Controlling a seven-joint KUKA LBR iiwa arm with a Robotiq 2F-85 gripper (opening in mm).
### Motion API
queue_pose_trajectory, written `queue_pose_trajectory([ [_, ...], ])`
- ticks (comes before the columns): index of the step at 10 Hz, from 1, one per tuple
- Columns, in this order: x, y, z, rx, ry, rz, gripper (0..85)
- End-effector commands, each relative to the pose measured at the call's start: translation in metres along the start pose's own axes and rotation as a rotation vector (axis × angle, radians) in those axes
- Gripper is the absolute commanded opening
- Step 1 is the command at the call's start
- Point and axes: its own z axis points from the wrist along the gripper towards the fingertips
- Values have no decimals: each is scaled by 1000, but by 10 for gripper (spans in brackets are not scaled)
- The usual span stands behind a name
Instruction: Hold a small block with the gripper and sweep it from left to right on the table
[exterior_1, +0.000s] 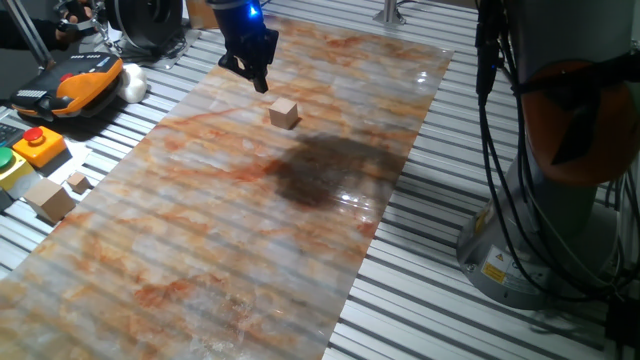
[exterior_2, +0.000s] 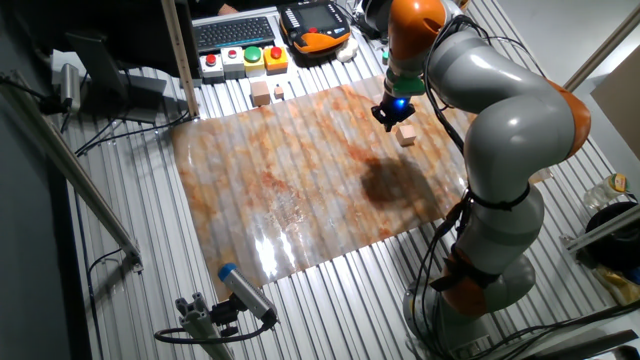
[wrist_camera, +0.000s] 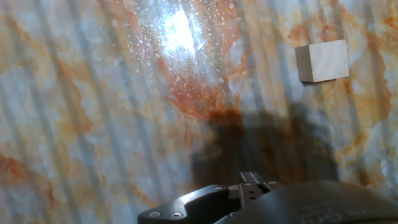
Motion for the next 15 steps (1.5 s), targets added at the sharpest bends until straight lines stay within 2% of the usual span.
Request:
queue_pose_trajectory([
  [1,0,0,0,0,0,0,0],
  [15,1,0,0,2,-20,-1,0],
])
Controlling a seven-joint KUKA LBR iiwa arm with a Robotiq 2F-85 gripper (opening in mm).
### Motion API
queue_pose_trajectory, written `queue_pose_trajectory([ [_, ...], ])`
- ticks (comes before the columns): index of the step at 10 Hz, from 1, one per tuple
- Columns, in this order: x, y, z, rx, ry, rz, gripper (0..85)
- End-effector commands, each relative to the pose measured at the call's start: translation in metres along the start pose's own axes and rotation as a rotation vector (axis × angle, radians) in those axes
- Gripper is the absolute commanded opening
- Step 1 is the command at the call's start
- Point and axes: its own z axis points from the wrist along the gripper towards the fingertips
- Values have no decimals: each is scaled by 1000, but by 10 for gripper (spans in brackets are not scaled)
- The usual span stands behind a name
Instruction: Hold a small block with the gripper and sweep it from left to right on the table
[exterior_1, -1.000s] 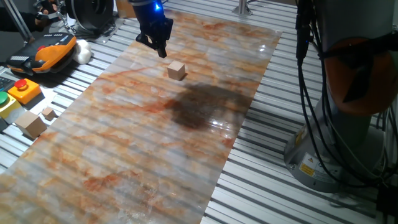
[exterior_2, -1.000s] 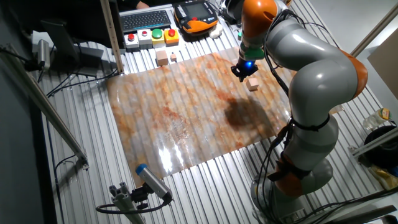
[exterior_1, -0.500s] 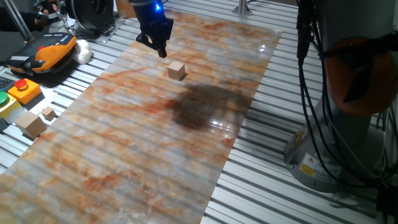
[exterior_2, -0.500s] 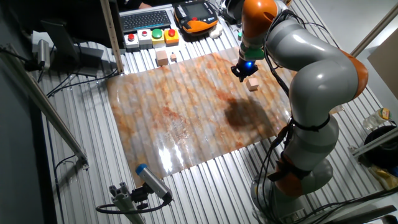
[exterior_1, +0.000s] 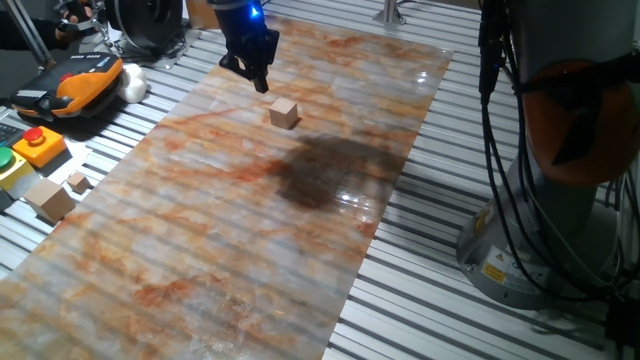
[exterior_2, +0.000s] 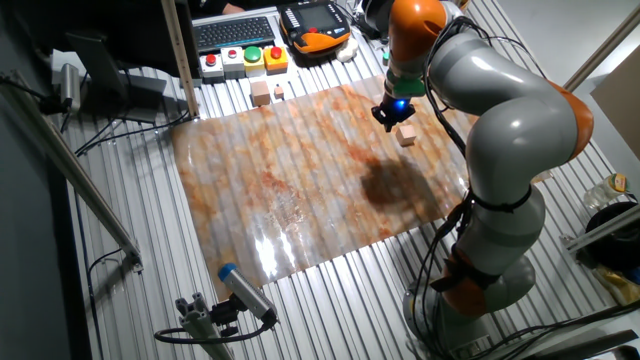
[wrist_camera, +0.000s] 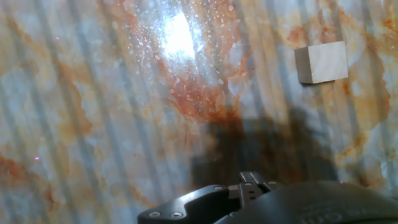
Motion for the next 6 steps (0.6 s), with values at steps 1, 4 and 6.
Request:
queue_pose_trajectory([
  [1,0,0,0,0,-2,0,0],
  [4,0,0,0,-1,-11,13,0],
  [6,0,0,0,36,-50,16,0],
])
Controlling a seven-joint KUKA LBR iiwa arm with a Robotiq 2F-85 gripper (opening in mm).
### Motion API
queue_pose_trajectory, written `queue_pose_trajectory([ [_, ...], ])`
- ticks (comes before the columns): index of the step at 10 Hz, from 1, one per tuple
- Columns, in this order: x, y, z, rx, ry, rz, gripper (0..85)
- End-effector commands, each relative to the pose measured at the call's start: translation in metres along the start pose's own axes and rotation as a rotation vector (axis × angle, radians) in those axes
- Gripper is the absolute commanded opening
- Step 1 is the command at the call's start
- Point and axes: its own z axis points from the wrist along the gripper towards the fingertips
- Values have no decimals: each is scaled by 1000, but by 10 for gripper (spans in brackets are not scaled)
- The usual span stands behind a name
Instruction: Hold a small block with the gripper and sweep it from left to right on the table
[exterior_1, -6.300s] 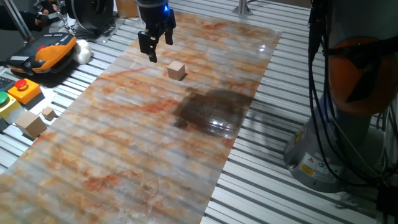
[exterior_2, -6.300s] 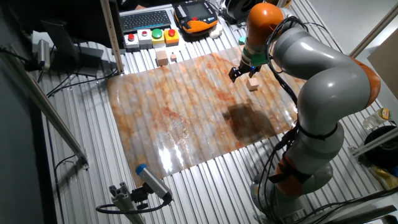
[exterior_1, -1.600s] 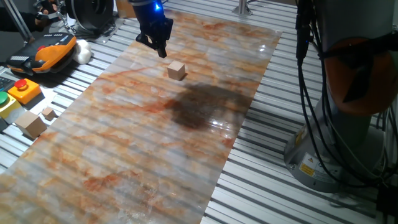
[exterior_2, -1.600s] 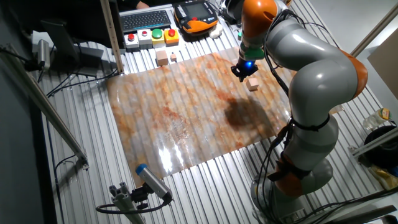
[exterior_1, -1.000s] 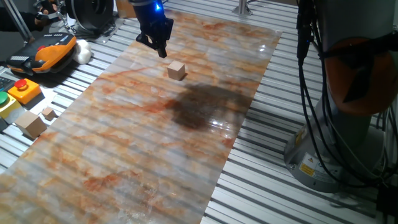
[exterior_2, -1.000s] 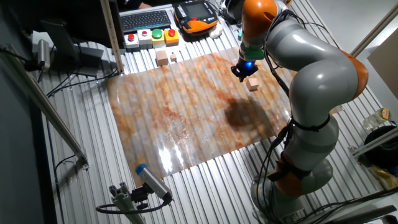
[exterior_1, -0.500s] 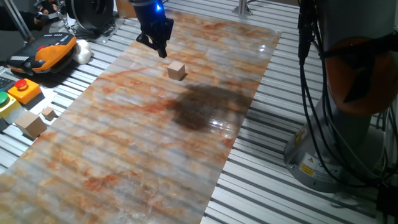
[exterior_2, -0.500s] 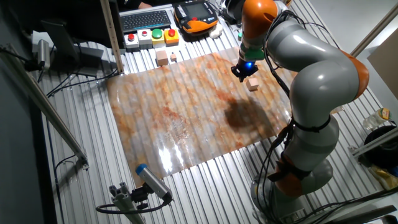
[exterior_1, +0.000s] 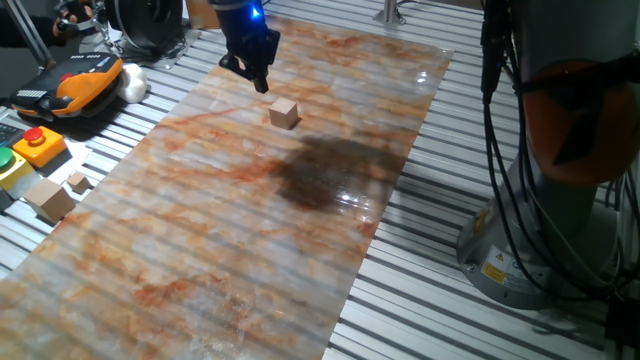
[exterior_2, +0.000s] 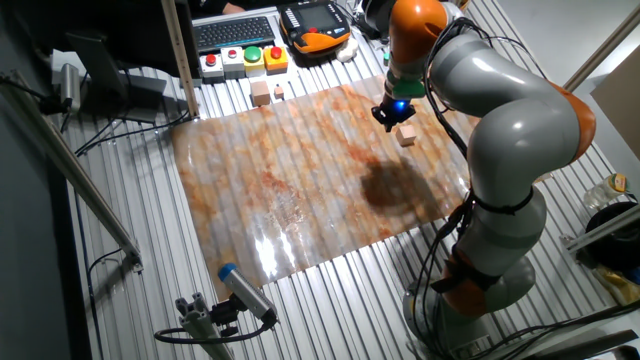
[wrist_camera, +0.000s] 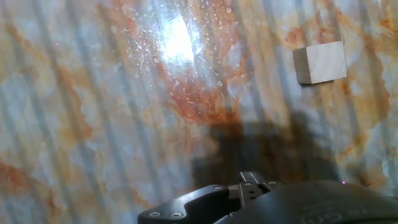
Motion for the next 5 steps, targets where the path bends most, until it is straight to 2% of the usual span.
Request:
queue_pose_trajectory([
  [1,0,1,0,-38,-4,1,0],
  [2,0,1,0,-106,-7,31,0],
  [4,0,1,0,-29,-46,44,0],
  [5,0,1,0,-32,-57,49,0],
])
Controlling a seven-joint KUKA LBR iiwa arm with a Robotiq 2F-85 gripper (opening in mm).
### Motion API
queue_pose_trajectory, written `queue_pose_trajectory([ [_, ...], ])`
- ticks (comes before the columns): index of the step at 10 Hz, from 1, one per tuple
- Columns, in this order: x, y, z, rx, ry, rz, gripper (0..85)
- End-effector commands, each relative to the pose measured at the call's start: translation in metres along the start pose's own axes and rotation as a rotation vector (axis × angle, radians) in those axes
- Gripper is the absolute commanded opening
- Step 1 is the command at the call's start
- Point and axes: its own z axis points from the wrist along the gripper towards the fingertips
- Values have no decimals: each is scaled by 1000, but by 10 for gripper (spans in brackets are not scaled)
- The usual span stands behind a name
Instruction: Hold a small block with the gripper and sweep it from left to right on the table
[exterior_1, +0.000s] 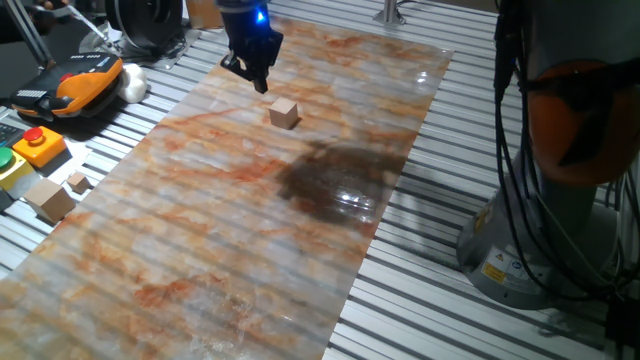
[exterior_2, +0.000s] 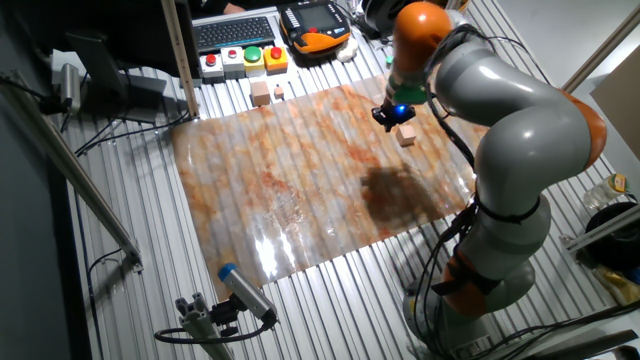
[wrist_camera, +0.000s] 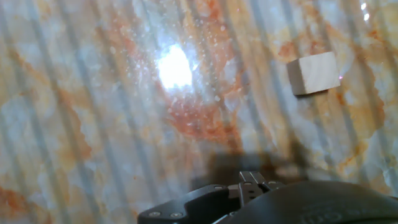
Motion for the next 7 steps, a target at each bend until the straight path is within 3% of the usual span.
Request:
queue_pose_trajectory([
  [1,0,0,0,-6,-2,14,0],
  [2,0,0,0,-6,-9,33,0],
  [4,0,0,0,-49,-25,51,0],
  [5,0,0,0,-51,-7,45,0],
  [6,0,0,0,-35,-17,36,0],
  [7,0,0,0,-43,-20,47,0],
])
